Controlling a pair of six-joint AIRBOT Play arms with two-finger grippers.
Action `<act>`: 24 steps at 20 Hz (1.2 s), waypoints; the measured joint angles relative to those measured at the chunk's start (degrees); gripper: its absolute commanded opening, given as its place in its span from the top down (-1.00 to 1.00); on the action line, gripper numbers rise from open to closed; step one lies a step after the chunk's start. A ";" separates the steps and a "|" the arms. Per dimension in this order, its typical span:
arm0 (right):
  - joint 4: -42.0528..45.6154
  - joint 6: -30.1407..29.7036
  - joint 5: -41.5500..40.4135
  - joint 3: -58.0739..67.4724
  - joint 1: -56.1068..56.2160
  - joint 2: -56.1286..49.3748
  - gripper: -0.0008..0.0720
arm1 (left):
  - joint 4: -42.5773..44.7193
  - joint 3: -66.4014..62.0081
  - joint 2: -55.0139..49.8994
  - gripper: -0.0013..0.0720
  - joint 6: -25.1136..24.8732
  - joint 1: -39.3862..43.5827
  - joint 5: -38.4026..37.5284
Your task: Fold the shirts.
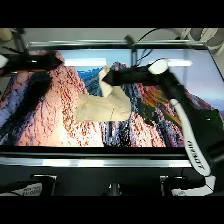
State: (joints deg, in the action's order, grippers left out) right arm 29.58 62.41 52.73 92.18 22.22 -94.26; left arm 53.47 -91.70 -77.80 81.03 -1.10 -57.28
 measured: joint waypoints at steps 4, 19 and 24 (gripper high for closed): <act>-4.85 -0.83 -7.48 0.00 7.93 -9.79 -0.94 | 2.08 0.02 8.94 0.91 0.26 -5.07 -4.26; 23.28 9.20 19.04 -4.55 -17.16 -8.55 -0.91 | 4.20 4.28 15.47 0.91 -1.73 -6.69 -8.70; 14.71 8.63 17.55 -5.68 -16.06 -13.70 -0.85 | 4.15 4.98 15.52 0.91 -1.75 -6.62 -8.72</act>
State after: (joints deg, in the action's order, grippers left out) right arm 44.29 71.05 70.28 86.50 6.15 -107.96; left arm 57.63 -86.72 -62.28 79.29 -7.73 -66.00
